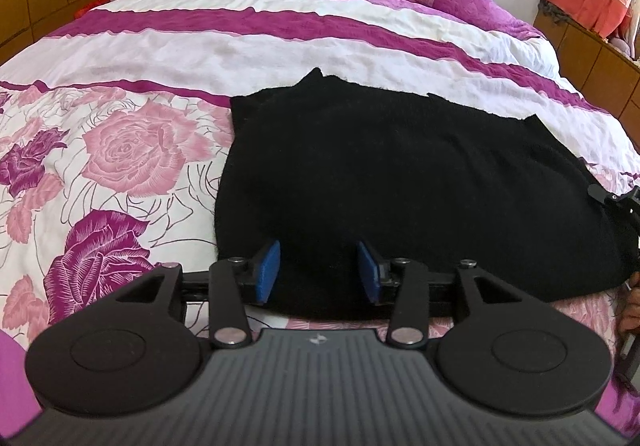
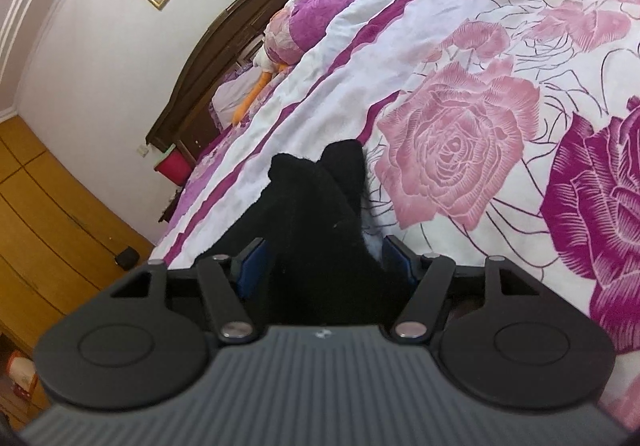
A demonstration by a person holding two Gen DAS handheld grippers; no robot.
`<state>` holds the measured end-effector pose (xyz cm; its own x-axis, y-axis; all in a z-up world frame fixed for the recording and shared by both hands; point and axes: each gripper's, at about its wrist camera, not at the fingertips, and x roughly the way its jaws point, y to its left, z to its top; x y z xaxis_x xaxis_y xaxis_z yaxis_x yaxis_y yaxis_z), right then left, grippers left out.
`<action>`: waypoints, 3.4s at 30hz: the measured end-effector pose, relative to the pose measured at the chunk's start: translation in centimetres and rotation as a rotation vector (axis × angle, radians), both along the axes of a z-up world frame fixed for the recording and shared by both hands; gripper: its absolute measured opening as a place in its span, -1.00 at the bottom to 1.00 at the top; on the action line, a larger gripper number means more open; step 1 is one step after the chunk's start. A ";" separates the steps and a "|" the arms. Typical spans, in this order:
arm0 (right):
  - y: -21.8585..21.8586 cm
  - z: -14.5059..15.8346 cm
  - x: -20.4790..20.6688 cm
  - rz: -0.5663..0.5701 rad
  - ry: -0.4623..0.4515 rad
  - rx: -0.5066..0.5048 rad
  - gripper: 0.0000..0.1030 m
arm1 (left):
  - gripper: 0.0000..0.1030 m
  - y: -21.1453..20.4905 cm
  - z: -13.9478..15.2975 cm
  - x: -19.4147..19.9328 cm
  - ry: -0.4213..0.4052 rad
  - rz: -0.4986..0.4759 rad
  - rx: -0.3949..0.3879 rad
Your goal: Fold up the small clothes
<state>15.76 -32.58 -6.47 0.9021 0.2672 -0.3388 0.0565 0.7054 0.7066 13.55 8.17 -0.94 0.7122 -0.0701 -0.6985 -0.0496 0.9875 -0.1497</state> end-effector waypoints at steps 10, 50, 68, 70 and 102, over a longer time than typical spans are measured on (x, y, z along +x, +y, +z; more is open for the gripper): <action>0.1 -1.0 0.4 0.013 0.016 0.013 -0.52 | -0.03 0.1 0.0 0.1 0.002 -0.001 -0.006; 10.8 11.1 0.7 0.113 -0.150 -0.209 -0.74 | 0.31 6.4 3.4 -3.2 -0.090 0.052 -0.025; 29.7 10.1 2.8 0.434 -0.143 -0.556 -0.85 | 0.31 11.7 0.7 -2.6 -0.083 0.104 -0.077; 31.8 9.0 2.8 0.475 -0.130 -0.606 -0.85 | 0.31 12.2 0.4 -2.6 -0.080 0.112 -0.082; 17.7 8.9 -3.0 0.232 0.051 -0.237 0.20 | 0.38 4.6 1.9 5.2 -0.075 -0.066 -0.257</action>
<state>12.72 -14.88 2.48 0.8064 0.3720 -0.4598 -0.0938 0.8480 0.5216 18.76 12.75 0.92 0.7491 -0.2862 -0.5975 0.0340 0.9173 -0.3968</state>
